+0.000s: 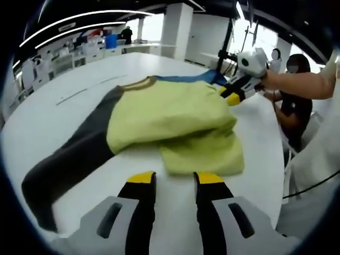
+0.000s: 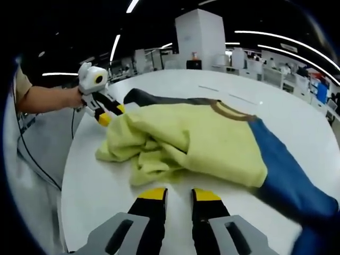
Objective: Fold the garment on the visible template until the final outline fits inside the template.
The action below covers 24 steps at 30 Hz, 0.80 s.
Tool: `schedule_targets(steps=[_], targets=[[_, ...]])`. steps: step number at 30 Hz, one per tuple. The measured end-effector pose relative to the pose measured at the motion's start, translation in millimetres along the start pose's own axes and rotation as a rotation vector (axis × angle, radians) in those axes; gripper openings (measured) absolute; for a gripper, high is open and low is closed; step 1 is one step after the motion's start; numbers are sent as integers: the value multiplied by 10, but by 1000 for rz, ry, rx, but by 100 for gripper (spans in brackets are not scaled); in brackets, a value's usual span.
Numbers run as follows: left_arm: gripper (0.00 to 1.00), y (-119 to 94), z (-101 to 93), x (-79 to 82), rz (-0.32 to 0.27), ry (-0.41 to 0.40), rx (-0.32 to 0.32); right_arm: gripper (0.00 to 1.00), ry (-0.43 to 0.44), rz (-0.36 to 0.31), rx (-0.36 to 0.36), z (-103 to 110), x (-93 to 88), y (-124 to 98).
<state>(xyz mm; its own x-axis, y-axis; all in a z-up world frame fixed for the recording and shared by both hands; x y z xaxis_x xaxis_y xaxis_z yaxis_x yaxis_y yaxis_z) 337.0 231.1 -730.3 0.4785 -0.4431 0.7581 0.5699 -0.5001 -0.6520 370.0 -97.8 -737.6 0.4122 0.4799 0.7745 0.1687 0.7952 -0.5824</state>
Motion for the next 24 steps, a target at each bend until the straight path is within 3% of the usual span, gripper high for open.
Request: schedule_targets(steps=[15,24], targets=[[26,65,-74,15,-15,14,-44,7,1,-3,13,-9,49,91],[13,94,-89,44,-19,0,-43,1,-25,5,10,0,91,162]])
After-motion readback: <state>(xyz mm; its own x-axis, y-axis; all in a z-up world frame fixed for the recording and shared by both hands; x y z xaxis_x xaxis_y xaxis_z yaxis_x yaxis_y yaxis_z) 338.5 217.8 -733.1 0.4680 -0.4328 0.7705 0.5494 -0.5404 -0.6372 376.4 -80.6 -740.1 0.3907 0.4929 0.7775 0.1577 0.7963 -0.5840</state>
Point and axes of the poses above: the point that each gripper's makers call its tool centre point, and the gripper's own axes: y roughly forward along the fingers, z roughly to its left, x roughly out of its top, the point moved 9 cm from there along -y, roughly backward along the fingers, and after that the axes turned 12 degrees about x, right-handed, at the moved point
